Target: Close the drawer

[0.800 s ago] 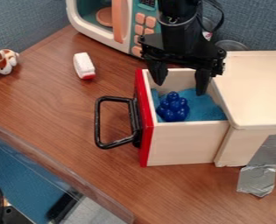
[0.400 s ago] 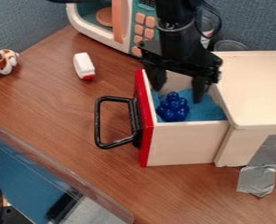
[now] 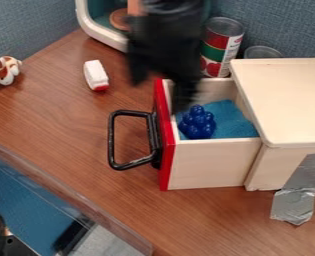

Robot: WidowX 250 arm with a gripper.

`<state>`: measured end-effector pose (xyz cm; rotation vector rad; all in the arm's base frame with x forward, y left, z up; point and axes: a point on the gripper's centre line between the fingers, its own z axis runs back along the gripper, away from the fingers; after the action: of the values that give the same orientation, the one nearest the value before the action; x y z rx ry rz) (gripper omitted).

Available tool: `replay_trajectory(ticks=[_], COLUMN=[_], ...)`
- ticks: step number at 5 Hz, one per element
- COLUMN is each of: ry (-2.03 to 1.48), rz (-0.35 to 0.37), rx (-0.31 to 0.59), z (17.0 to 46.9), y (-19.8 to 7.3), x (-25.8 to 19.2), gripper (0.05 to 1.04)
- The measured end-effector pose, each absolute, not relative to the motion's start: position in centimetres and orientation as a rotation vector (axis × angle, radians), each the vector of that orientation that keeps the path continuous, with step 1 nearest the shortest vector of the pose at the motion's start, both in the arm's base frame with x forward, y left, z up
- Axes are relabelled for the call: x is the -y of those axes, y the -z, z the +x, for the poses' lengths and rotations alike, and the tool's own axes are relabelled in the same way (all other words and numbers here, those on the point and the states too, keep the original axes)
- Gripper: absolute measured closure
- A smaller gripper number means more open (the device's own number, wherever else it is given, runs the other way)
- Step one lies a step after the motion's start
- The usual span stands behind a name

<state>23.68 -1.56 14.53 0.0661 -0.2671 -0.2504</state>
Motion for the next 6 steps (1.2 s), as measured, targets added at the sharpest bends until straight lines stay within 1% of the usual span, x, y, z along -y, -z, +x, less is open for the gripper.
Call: replay_trajectory(ticks=[1, 2, 3, 4, 5, 6], ry=[0.323, 0.35, 0.346, 0.432, 0.502, 0.56], rz=[0.038, 0.058, 0.056, 0.072, 0.111, 0.115], rx=[0.202, 0.126, 0.122, 0.123, 0.082, 0.066], z=[23.4, 23.5, 23.1, 22.5, 21.8, 21.6], y=[-12.5, -9.0, -7.8, -6.8, -6.3, -6.1], x=[-1.5, -2.9, -5.6, -6.0, -6.2, -5.8], gripper=[0.083, 0.083, 0.083, 0.083, 0.083, 0.083])
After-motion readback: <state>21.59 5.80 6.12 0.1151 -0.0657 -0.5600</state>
